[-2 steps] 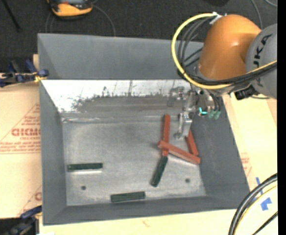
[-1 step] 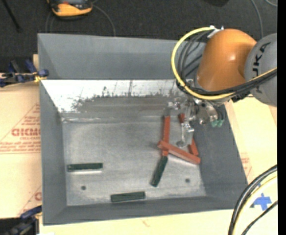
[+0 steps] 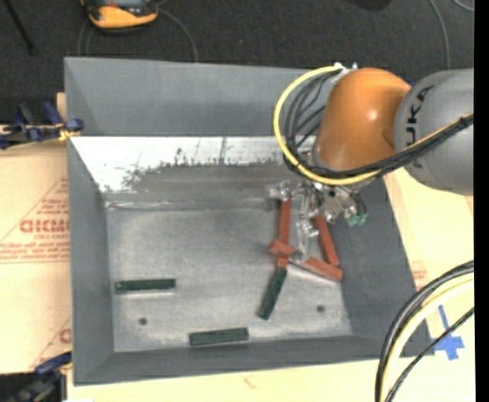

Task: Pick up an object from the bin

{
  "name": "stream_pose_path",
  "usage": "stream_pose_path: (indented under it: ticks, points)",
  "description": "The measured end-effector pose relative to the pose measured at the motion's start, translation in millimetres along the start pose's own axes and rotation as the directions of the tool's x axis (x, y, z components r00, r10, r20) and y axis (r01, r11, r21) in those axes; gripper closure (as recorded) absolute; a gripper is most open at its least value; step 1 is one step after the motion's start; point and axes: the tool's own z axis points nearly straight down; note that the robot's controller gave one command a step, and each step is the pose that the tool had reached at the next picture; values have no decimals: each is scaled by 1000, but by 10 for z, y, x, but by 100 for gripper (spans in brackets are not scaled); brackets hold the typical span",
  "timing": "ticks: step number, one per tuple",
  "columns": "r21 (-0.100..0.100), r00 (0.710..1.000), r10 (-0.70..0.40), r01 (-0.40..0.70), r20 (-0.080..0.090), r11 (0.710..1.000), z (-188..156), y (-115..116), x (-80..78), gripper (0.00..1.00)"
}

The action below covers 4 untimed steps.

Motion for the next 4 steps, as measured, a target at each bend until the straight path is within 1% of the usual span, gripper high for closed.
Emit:
stream_pose_path:
  ticks: [1, 2, 3, 4]
  points:
    - [-2, 999, 51, -51, 1, 999, 385, 36, 193, 0]
    - [-9, 886, -463, 463, 4, 886, 754, -287, -22, 100]
    - [-8, 887, -462, 463, 5, 887, 751, -290, -23, 100]
    - [-3, 870, -494, 494, 1, 870, -463, -547, 97, 100]
